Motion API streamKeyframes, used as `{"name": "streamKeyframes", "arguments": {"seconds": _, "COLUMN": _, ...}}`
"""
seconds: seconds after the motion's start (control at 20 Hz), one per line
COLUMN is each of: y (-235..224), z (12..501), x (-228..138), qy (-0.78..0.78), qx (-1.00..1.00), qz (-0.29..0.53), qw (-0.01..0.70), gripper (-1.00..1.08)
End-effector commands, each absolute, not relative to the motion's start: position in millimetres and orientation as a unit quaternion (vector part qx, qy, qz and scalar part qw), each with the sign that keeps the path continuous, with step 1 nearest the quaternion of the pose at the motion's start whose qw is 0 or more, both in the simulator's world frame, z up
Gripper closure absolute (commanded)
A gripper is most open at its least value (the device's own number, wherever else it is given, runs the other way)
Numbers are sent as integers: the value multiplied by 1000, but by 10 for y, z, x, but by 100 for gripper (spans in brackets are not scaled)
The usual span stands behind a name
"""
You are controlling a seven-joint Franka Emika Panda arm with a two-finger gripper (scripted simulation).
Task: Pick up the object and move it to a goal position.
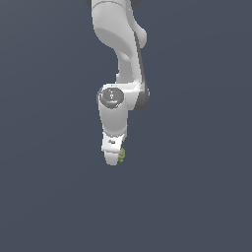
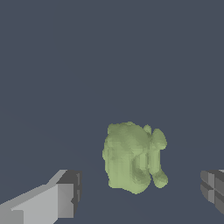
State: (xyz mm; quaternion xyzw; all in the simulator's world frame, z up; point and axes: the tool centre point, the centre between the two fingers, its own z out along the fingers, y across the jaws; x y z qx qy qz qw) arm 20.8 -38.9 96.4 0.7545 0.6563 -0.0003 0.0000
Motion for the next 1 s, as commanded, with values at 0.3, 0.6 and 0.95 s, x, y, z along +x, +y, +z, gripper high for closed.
{"name": "streamKeyframes", "arguments": {"seconds": 0.3, "y": -396, "z": 943, "x": 210, "qy": 667, "qx": 745, "qz": 0, "qw": 0, "gripper": -92}}
{"name": "streamKeyframes", "arguments": {"seconds": 0.6, "y": -394, "z": 760, "x": 204, "qy": 668, "qx": 745, "qz": 0, "qw": 0, "gripper": -92}}
{"name": "streamKeyframes", "arguments": {"seconds": 0.95, "y": -394, "z": 463, "x": 201, "qy": 669, "qx": 744, "qz": 0, "qw": 0, "gripper": -92}}
